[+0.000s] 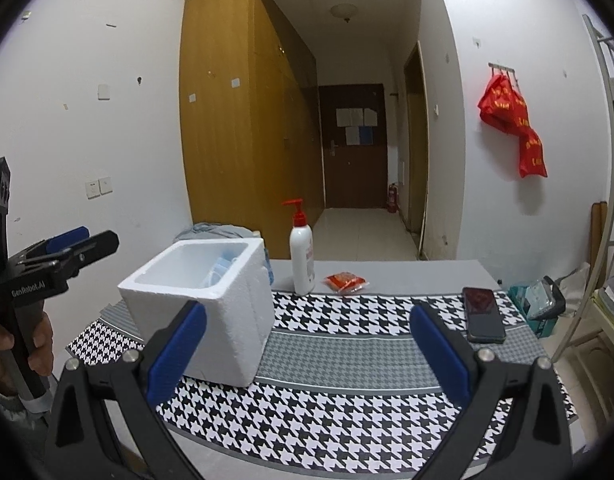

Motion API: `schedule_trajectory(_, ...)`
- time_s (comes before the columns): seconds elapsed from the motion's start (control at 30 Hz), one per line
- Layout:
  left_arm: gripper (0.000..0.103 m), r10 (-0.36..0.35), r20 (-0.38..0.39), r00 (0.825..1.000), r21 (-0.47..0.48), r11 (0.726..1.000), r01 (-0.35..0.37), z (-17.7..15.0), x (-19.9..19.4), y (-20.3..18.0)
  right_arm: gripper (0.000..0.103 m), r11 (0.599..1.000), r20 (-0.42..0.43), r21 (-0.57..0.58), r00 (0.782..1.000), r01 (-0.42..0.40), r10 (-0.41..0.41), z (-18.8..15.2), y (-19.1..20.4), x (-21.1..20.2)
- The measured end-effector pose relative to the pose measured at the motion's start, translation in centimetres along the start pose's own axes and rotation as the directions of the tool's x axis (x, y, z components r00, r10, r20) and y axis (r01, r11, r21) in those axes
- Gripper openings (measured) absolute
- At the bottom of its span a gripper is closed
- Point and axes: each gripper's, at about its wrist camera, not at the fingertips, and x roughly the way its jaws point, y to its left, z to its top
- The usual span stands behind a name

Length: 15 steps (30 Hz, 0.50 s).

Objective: Organize soft objects

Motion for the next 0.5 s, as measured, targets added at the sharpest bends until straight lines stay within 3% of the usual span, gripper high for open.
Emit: schedule_trajectory(0.5, 0.102, 0.015, 0.056, 0.998, -0.001, 1.0, -0.015, -0.8, -4.0, -0.1, 0.103, 0.999, 0.051, -0.036, 0.999, -0.016, 0.018, 0.1, 2.2, -2.9)
